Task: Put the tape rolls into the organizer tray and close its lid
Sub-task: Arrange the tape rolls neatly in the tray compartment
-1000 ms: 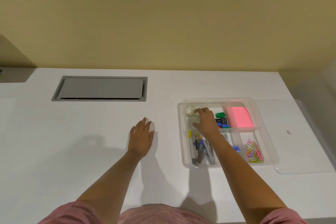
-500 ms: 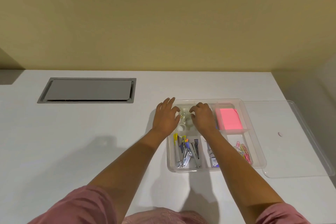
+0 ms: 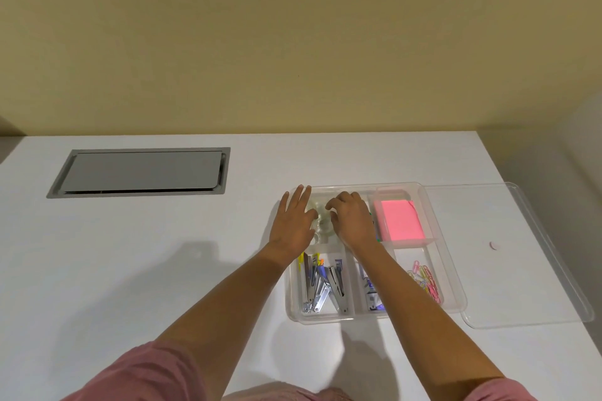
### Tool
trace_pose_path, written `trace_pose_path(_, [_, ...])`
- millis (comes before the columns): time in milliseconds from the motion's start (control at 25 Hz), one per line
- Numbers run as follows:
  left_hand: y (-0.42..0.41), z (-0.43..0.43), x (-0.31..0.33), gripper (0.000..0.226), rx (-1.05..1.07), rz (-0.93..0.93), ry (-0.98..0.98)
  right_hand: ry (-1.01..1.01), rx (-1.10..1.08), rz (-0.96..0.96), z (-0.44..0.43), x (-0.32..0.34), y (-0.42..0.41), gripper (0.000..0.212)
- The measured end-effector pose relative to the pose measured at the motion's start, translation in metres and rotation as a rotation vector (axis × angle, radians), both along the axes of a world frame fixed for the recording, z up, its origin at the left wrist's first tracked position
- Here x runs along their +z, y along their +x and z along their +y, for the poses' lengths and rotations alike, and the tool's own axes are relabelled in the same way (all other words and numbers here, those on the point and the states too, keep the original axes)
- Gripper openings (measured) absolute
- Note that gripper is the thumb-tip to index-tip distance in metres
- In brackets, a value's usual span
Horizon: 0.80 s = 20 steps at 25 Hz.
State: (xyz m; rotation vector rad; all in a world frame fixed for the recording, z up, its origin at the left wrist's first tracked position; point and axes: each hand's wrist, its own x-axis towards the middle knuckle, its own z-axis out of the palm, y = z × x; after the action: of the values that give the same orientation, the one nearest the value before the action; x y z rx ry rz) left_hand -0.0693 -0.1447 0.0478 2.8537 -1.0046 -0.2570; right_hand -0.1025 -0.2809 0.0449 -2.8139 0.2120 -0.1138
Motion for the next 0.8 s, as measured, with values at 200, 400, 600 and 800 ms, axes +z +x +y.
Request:
trace_pose_path(200, [0.003, -0.003, 0.007, 0.023, -0.091, -0.039, 0.044, 0.002, -0.007, -0.02, -0.001, -0.002, 0.001, 0.018])
trace_pose_path(400, [0.005, -0.003, 0.01, 0.019, -0.154, -0.076, 0.135, -0.048, 0.063, 0.027, -0.002, 0.0, 0.002, 0.019])
trace_pose_path(600, [0.002, -0.004, 0.01, 0.022, -0.116, -0.135, 0.189, -0.219, 0.156, 0.276, -0.003, -0.001, 0.001, 0.031])
trace_pose_path(800, [-0.003, -0.01, 0.011, 0.026, -0.084, -0.166, 0.214, -0.375, 0.097, 0.278, 0.005, 0.008, 0.005, 0.024])
